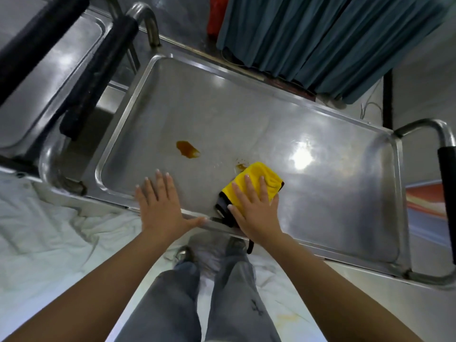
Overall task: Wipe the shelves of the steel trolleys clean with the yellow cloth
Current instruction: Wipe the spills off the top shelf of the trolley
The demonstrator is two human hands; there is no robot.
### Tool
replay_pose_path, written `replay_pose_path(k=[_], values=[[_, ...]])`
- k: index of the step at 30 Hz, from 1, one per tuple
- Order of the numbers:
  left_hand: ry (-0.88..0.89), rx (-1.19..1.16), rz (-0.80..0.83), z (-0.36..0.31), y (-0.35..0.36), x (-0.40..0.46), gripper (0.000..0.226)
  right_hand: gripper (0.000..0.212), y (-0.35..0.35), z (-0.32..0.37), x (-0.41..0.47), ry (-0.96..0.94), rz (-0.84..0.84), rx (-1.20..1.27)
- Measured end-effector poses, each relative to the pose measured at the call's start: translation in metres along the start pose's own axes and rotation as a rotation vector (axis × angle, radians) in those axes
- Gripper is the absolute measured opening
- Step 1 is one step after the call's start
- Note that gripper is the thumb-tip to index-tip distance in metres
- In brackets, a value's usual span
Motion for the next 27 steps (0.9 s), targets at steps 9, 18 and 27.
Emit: replay_pose_path(k=[9,18,27], values=[[-0.073,-0.037,0.210,0.044,-0.014,0.046,0.161,0.079,0.004,0.001,0.013,0.207,0.003,0.215],[-0.092,-0.043,0.238,0.044,-0.009,0.049,0.159,0.088,-0.034,-0.019,0.122,0.062,-0.046,0.169],[-0.111,-0.050,0.215,0.046,-0.009,0.054,0.158,0.073,-0.090,-0.023,0.238,-0.277,-0.083,0.059]])
Point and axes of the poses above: each hand's wrist, its own x-axis towards the middle knuckle, its own y-axis out of the palm, z = x × y, the point moved 9 cm from there along x, towards the middle knuckle, and after that the axes turned 7 degrees about -x, right-handed, at the moved point
